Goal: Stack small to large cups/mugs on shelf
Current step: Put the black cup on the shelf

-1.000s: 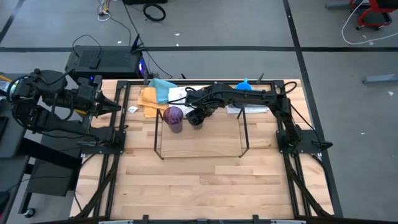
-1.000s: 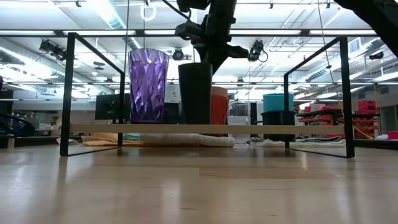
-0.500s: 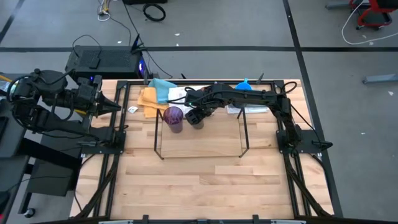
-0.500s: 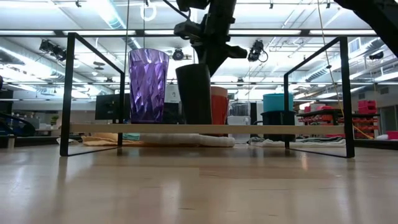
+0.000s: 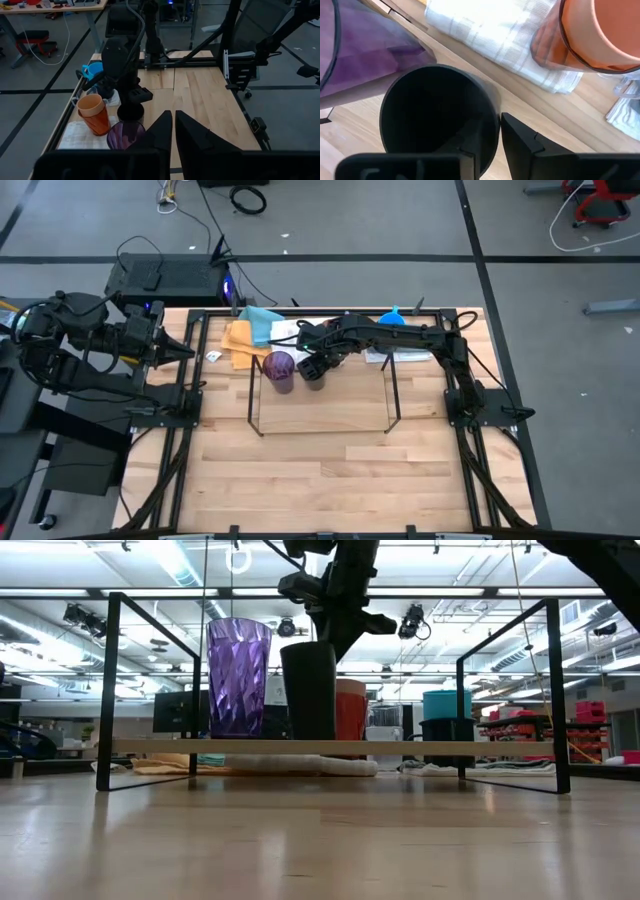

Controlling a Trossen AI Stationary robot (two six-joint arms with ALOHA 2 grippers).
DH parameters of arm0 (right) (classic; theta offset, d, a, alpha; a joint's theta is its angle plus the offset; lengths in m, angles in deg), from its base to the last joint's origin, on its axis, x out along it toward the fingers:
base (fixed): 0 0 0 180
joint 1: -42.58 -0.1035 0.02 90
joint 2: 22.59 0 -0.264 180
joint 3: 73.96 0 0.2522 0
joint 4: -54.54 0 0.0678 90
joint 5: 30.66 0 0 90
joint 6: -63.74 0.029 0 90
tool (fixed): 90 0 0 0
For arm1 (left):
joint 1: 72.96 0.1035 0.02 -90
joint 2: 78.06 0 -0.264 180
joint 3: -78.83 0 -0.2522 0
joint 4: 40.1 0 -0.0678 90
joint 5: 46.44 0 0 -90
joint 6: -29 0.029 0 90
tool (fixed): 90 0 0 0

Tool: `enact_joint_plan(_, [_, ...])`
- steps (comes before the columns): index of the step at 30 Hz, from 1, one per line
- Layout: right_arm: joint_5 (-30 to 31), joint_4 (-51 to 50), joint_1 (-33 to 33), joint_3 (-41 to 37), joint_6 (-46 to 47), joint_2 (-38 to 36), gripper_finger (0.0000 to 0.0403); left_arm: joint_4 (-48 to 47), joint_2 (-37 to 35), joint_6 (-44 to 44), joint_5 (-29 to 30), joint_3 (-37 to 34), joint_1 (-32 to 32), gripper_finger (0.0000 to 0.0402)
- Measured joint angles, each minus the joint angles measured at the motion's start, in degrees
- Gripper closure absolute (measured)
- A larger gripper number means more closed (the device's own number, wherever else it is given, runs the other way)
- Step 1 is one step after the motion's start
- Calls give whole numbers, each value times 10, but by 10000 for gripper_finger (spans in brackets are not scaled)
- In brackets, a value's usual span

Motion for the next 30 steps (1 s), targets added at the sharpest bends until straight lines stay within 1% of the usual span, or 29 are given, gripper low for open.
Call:
enact_joint_plan(11, [-2,0,-1,0,-2,0,322,0,0,0,0,0,0,362])
enact_joint_plan(21, [-4,1,-1,0,-5,0,290,-1,0,1,0,0,0,374])
enact_joint_plan(30, [-15,19,-1,0,-10,0,262,-1,0,1,0,0,0,363])
